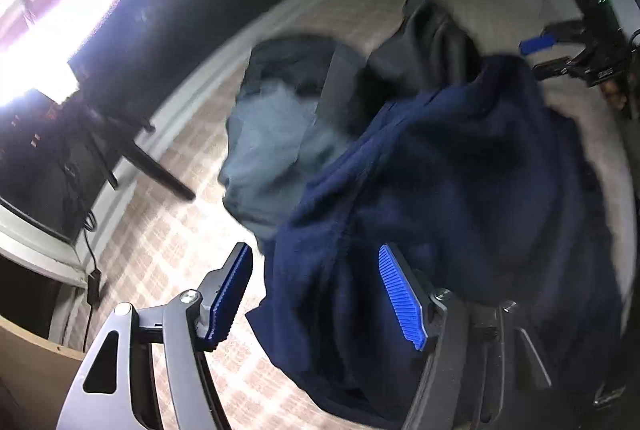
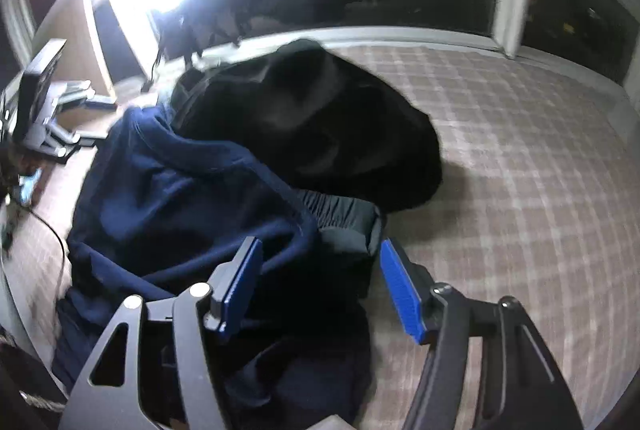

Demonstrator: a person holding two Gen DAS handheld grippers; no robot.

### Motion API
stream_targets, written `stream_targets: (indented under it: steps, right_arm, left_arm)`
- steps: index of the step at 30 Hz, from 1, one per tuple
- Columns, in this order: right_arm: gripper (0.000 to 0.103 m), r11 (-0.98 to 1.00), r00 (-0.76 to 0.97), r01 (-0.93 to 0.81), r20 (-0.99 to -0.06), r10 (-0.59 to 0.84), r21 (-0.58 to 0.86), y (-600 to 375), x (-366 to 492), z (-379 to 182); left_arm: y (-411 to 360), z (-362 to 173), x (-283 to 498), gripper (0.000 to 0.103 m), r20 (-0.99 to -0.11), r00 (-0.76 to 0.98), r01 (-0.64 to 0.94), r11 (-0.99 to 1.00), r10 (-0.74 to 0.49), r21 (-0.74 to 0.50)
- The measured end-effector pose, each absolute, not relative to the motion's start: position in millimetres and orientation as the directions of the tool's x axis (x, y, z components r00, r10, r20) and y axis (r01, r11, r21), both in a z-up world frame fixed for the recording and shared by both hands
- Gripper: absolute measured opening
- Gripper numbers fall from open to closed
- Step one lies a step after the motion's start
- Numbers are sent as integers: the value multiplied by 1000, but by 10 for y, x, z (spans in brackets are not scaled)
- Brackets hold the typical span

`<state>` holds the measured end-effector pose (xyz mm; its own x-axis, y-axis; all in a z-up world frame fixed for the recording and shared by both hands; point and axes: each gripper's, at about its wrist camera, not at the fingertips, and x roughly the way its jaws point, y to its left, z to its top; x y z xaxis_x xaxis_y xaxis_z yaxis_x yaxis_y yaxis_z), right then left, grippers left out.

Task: Fold clothes
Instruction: 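Lift the navy garment high with both grippers and shake it out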

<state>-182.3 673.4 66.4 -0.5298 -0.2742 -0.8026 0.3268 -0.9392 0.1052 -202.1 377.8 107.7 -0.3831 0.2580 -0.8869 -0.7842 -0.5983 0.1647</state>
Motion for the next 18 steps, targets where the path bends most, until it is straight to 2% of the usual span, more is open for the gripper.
stream_targets:
  steps: [1,2,3,4,5,6,9,13,18]
  right_arm:
    - [62,-937,-514,336,-814,-271,100,6695,-1885,587]
    - [62,-934,-492,341,-827,-272,104,6650,-1948,506]
    - [61,-932,-478,346,-835,-272,106,6608,-1983,454]
    - [46,-931,-470,349,-839,-273,107,6570,-1988,429]
    - [33,-932,-467,347,-843,-268,104,6547,-1978,425]
    - [7,-935,-467,341,-845,-258,97,6540,-1952,441]
    - [5,-945,-479,302,-836,-267,129,6593,-1784,606]
    - [5,-959,-557,265,-797,-234,97,6591,-1402,1093]
    - [4,-976,-703,218,-688,-178,30,6362,-892,1911]
  left_arm:
    - [3780,1005,-2041,63,-905,-340,-789,-601,257,126]
    - [3782,933,-2061,55,-920,-296,-793,-603,256,87]
    - [3782,872,-2069,27,-932,-254,-796,-604,258,50]
    - [3771,860,-2024,14,-935,-233,-803,-595,268,29]
    - [3750,875,-1979,4,-935,-228,-803,-595,273,22]
    - [3708,930,-1923,4,-927,-226,-806,-591,299,6]
    - [3538,1156,-1783,3,-902,-226,-804,-593,369,-41]
    - [3204,1650,-1619,3,-843,-285,-779,-622,456,-74]
    - [2750,2390,-1317,3,-748,-419,-760,-650,515,-22]
